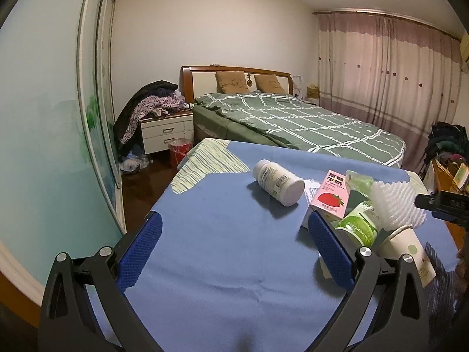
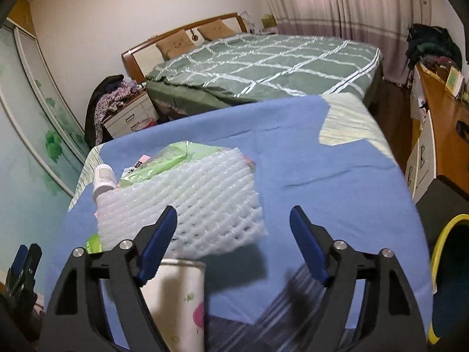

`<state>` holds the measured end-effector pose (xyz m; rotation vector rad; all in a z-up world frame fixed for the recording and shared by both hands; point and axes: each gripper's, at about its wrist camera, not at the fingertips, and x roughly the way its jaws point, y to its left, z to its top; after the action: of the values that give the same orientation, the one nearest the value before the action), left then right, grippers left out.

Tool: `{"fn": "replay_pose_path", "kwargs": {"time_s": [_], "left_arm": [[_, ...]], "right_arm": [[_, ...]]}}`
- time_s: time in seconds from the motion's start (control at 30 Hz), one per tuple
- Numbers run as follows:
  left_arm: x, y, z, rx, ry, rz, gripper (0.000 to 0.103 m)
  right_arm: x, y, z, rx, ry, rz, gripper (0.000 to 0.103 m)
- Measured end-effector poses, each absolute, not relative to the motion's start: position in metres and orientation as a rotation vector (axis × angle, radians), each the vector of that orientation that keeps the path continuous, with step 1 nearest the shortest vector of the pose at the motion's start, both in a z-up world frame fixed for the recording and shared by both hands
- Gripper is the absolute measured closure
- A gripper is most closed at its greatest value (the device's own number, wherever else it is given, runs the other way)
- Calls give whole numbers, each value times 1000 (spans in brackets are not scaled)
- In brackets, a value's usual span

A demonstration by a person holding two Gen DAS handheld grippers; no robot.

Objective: Collect trash
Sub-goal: 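Grasp the white foam net with the right gripper, then carry the foam net with the right gripper into the bin and release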

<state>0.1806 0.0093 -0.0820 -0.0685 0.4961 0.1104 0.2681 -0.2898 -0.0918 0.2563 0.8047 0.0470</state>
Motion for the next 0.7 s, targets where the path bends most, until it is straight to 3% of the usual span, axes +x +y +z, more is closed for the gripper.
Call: {"fn": "replay_pose_path", "kwargs": {"time_s": [0.17,0.2,0.23,0.27,0.33,0.4,0.7], "left_arm": [[181,8,-83,-70,504,105,5],[180,7,-82,-69,504,105,5],[180,7,-82,-69,504,103,5],[180,7,-82,-69,503,102,5],[180,6,-82,-66,502,103,5],[180,6,-82,-70,501,104,5],[179,7,-81,-77,497,102,5]], "right_arm": [[276,-289,-103,296,855,71,26],[275,-289,-104,297,857,78,31],[274,-288,-104,300,861,89,44],[271,-290,-104,303,867,95,50],[268,-289,-104,318,869,111,77],[265,-288,-103,320,861,113,94],[227,-306,-80,376,777,140,98]]}}
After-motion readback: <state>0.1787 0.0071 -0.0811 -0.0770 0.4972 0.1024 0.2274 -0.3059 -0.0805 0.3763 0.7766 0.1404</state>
